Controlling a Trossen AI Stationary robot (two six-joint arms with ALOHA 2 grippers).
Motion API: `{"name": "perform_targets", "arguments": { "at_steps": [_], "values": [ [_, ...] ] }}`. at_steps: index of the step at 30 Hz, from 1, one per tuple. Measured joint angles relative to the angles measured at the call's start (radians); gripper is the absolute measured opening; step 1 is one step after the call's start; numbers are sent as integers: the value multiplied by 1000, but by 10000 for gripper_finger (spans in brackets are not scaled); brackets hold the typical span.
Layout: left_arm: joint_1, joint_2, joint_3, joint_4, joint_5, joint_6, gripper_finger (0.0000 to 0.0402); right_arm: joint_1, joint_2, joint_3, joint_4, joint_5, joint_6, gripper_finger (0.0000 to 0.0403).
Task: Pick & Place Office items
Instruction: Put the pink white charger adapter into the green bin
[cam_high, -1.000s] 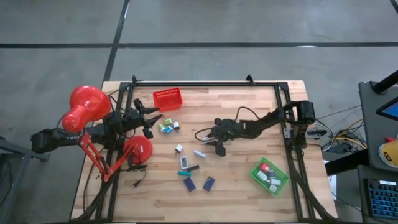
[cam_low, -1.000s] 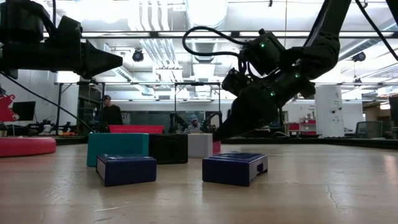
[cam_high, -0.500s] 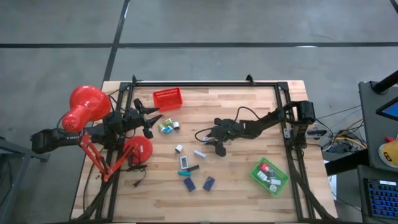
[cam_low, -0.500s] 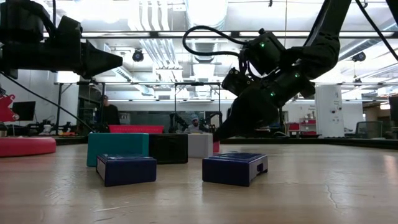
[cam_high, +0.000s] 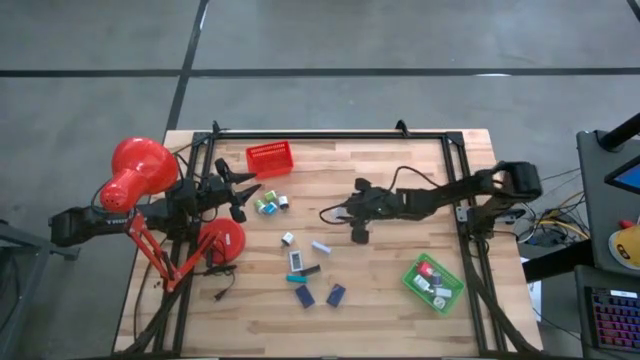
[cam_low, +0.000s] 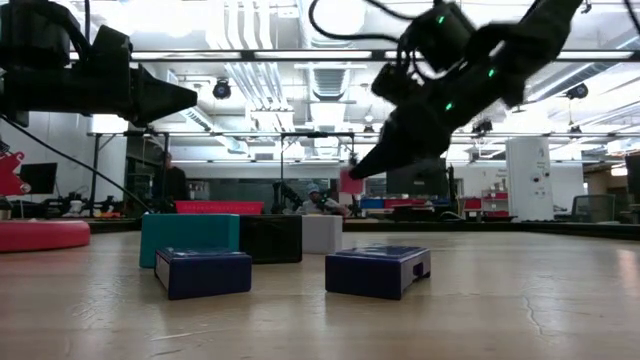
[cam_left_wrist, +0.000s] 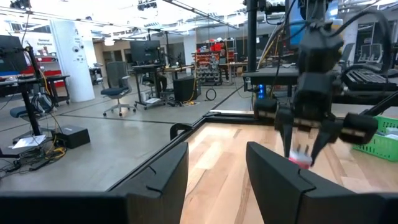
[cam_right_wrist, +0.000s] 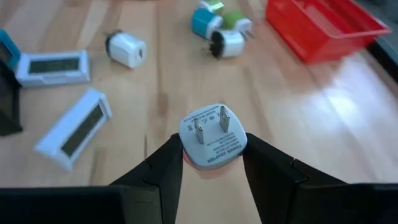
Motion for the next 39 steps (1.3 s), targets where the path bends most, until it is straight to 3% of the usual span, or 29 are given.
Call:
{"name": "perform_targets", "arguments": {
  "at_steps": [7,16,27,34,39],
  "values": [
    [0,0,0,0,0,0,168,101,-235,4,-274,177,83,146],
    [0,0,0,0,0,0,168,205,-453,4,-684,215,490,147],
    [0,0,0,0,0,0,168,401,-514,33,-1021,215,1004,148],
    [0,0,0,0,0,0,168,539,-471,208,-1287,195,1308,148],
    [0,0,0,0,0,0,168,612,-390,338,-1470,76,1495,148]
  ]
}}
